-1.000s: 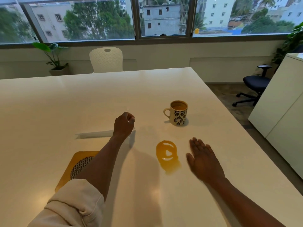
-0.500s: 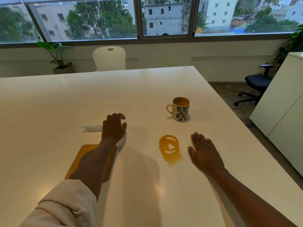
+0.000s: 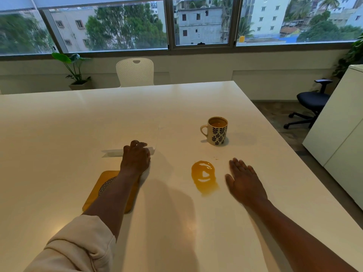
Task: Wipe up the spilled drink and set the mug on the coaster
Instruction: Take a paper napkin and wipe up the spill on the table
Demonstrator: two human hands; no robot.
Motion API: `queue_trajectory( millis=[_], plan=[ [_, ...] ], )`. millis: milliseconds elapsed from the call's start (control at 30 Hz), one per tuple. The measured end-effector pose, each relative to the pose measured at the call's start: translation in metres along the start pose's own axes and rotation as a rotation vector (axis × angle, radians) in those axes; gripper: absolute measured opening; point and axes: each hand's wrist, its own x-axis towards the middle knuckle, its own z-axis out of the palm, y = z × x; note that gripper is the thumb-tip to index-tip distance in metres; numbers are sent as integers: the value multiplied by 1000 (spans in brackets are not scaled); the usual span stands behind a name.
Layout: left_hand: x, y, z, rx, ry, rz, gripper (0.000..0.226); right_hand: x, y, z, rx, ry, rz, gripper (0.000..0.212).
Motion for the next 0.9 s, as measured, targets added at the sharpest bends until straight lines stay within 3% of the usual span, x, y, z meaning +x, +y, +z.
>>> queue_trajectory(
  millis=[267, 533, 900],
  plan=[
    [4, -7, -10, -23, -46, -11, 26, -1, 0, -1, 0, 12, -9, 61],
    [7, -10, -35, -180, 163, 83, 21, -1, -1, -3, 2, 15, -8, 61],
    [10, -14, -63, -243, 231, 59, 50, 0, 1, -1, -2, 18, -9, 61]
  ],
)
